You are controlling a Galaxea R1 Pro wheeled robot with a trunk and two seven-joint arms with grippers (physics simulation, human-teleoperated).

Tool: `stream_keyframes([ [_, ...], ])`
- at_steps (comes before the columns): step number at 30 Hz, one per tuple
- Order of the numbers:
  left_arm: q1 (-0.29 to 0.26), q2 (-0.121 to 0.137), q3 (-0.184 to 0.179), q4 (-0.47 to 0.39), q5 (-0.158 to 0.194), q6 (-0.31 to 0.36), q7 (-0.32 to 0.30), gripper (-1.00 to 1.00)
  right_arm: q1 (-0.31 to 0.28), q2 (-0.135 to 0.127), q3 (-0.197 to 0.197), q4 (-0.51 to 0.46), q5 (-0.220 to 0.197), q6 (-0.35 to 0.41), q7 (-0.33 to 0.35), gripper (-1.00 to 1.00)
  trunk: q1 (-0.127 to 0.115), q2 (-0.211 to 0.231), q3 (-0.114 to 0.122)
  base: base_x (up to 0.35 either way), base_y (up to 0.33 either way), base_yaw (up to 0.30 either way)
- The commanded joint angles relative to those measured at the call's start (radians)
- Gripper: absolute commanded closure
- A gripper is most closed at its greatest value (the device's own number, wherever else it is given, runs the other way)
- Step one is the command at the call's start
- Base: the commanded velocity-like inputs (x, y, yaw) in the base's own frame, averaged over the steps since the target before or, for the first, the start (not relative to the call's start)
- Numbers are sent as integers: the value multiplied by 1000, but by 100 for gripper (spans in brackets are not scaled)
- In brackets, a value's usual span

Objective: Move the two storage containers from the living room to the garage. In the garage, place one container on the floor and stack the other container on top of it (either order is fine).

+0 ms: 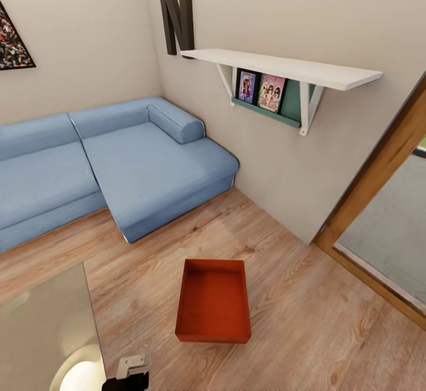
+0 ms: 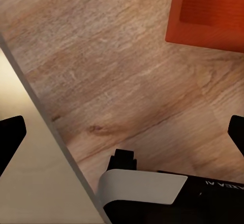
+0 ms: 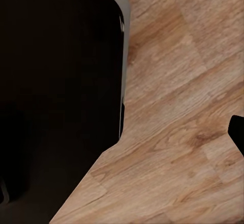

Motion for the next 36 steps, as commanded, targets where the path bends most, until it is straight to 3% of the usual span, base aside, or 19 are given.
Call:
stream_keyframes([
  [1,0,0,-4,-2,10,5,6,-100,-1,0,8,3,-3,-5,-3,-100,4,-8,-6,0,0,0],
  [19,0,-1,-6,-47,10,24,4,-100,-1,0,8,3,-3,-5,-3,-100,73,-134,-91,0,0,0],
  [23,0,-1,-8,-121,-1,72,4,-100,-1,0,8,3,-3,-5,-3,-100,88,-162,-110,0,0,0],
  [28,0,-1,-8,-205,-40,143,4,-100,-1,0,8,2,-3,-5,-3,-100,108,-197,-133,0,0,0],
  [36,0,-2,-7,-238,-55,177,3,-100,-1,-1,8,0,-4,-5,-3,-100,138,-253,-171,0,0,0],
])
